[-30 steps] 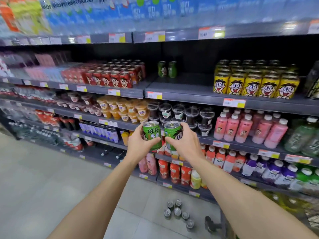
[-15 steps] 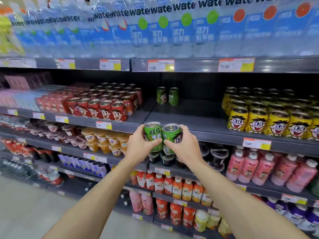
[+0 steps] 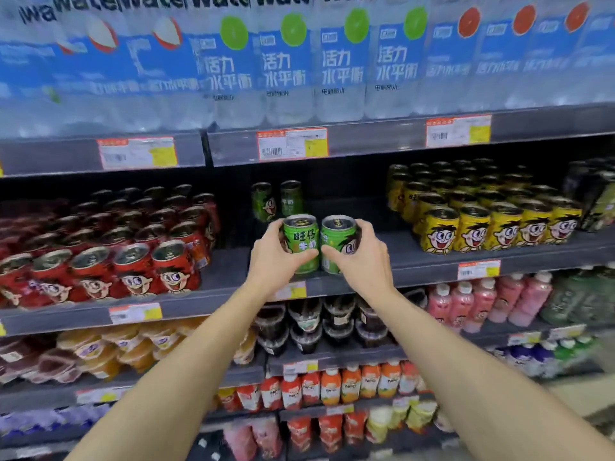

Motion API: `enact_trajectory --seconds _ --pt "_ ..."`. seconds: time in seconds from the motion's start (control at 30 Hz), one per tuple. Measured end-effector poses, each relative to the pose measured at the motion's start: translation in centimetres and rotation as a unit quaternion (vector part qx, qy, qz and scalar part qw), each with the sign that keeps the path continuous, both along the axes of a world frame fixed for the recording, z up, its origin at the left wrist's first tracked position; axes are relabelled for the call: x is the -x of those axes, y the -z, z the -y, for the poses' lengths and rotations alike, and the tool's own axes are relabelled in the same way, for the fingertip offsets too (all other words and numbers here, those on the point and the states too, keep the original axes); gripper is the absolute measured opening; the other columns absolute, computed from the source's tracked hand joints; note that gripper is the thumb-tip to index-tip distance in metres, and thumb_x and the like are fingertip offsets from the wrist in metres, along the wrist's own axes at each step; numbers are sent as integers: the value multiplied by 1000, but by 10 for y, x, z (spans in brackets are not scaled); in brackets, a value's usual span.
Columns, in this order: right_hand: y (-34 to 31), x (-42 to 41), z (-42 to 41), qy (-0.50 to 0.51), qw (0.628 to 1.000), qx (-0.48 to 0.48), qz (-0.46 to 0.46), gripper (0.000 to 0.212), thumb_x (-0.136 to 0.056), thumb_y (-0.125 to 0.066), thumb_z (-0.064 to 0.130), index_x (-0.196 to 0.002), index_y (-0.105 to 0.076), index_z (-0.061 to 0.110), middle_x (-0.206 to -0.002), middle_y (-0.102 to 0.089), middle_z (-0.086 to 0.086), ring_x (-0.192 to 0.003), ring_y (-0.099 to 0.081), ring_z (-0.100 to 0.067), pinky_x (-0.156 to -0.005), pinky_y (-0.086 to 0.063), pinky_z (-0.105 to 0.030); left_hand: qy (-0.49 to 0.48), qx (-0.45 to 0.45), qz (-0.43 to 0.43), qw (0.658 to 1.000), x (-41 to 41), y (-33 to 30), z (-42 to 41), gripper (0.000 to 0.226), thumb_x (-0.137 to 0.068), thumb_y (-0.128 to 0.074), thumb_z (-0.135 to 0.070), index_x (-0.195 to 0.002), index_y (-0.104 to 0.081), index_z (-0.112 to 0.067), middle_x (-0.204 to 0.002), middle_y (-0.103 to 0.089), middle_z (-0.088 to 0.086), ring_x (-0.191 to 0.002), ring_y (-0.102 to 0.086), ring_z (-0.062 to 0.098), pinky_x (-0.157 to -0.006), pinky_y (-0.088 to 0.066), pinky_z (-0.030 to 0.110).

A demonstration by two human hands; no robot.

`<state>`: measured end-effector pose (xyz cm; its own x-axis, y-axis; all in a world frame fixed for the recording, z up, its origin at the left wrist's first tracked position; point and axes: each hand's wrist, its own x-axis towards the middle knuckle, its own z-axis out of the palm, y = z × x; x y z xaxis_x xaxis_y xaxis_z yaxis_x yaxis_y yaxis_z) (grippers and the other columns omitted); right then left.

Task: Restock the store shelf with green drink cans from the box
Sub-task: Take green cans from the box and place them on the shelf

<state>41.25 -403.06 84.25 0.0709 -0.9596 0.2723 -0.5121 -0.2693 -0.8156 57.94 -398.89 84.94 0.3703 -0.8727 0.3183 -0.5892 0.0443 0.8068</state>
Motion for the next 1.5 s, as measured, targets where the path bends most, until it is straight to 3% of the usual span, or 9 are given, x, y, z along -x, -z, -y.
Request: enact_trajectory --seconds 0.23,0.4,0.67,0.8,0.93,1.03,1.23,1.5 --pt "-2 -7 22 68 997 -39 -5 82 -77 -79 43 -143 -38 19 -131 -58 -7 -124 -50 -25 -98 -46 -40 83 -32 -19 996 -4 9 40 83 -68 -87 -31 -136 -44 -15 -103 -58 -11 -97 -60 8 -87 -50 26" --pt "-1 -5 29 77 996 -46 -19 76 -79 -80 36 -140 -38 16 -129 -58 -9 -121 -53 -27 -96 -45 -37 96 -64 -43 992 -2 24 57 83 -66 -88 -31 -135 -43 -16 -104 -60 -9 -100 -62 13 -90 -53 34" --pt "8 0 42 57 997 -59 -10 78 -80 -79 34 -142 -35 15 -133 -54 -9 -124 -50 -28 -95 -42 -35 61 -62 -37 995 6 29 68 79 -63 -87 -36 -128 -44 -20 -111 -63 -2 -105 -60 19 -91 -52 40" --pt "16 7 46 35 998 -52 6 75 -79 -80 33 -138 -37 17 -131 -55 -8 -121 -51 -26 -92 -41 -32 40 -46 -34 998 19 36 62 78 -69 -85 -29 -132 -41 -21 -107 -58 -8 -101 -58 14 -89 -50 34" --pt "22 15 51 9 999 -35 -10 76 -78 -80 33 -138 -36 16 -132 -54 -8 -121 -52 -27 -94 -42 -35 24 -41 -54 997 28 40 57 81 -74 -82 -27 -140 -36 -23 -122 -59 -4 -108 -57 12 -91 -46 27" --pt "19 17 55 -5 999 -33 -27 79 -78 -80 34 -139 -34 16 -135 -53 -9 -123 -51 -29 -95 -44 -37 -19 -30 -15 999 32 44 53 83 -75 -81 -33 -144 -37 -19 -129 -50 0 -117 -50 14 -99 -42 28" --pt "18 17 58 -8 999 -28 -41 79 -79 -79 34 -140 -33 14 -135 -52 -10 -123 -51 -31 -96 -45 -41 -68 -21 -14 997 38 53 53 80 -72 -81 -42 -135 -40 -17 -119 -56 1 -105 -57 17 -92 -51 40" --pt "24 17 62 -1 998 -11 -57 80 -79 -77 39 -140 -32 15 -136 -52 -8 -120 -53 -31 -93 -46 -41 -95 -11 15 995 44 54 65 67 -75 -76 -33 -131 -43 -15 -116 -60 3 -105 -59 19 -86 -47 33"
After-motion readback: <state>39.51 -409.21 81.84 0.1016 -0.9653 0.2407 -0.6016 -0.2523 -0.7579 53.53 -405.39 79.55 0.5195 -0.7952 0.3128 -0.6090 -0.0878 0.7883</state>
